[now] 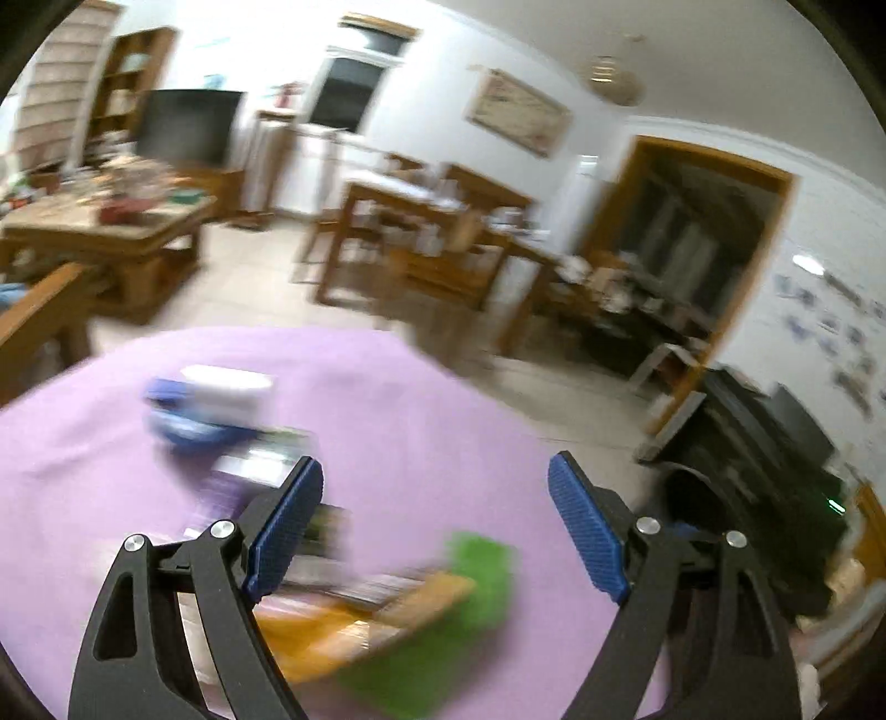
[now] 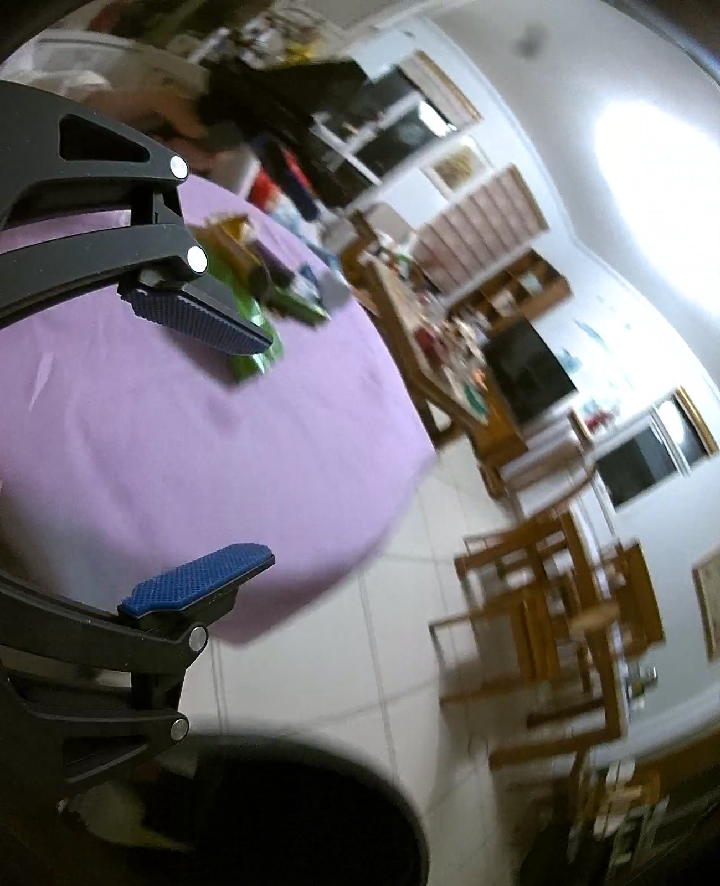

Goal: Collect trash
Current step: 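Grasp the white paper roll with the left gripper while the right grasps the green wrapper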

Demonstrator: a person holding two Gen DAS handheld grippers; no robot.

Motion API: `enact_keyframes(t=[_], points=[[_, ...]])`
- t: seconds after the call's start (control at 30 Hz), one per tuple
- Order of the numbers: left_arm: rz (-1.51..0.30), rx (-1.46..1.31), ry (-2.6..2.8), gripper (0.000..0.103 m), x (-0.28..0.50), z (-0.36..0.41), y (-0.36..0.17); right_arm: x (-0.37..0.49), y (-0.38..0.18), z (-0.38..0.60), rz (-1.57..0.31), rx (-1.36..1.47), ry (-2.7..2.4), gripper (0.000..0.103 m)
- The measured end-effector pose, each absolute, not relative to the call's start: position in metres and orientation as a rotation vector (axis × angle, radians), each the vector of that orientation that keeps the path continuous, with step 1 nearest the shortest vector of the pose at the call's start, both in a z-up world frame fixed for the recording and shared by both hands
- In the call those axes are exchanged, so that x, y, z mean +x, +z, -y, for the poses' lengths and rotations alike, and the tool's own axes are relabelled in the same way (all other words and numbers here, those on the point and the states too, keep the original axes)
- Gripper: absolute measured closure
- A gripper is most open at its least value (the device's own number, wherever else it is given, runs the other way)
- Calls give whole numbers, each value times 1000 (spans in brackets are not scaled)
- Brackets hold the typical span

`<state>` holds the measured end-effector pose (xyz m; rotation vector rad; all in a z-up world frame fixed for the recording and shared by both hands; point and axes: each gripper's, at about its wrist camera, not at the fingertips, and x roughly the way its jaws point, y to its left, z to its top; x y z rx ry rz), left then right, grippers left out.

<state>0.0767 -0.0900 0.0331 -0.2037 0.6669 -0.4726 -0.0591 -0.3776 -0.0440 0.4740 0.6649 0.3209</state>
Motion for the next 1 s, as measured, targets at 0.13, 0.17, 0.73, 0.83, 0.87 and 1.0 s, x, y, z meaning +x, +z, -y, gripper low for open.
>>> enact_keyframes(t=[0.13, 0.17, 0.73, 0.83, 0.87, 1.0], points=[[-744, -154, -360, 20, 133, 65, 21, -33, -40, 318, -703, 436, 389, 25], [-762, -151, -354, 20, 143, 60, 17, -28, -42, 309, -713, 431, 398, 24], [-915, -113, -322, 52, 203, 48, -26, 46, -91, 226, -945, 437, 448, 69], [-879, -139, -341, 52, 195, 45, -19, 45, -85, 223, -914, 428, 465, 87], [-856, -152, -353, 52, 189, 43, -13, 43, -82, 222, -901, 423, 471, 88], [-780, -203, -390, 52, 175, 39, 5, 30, -65, 219, -827, 392, 472, 91]])
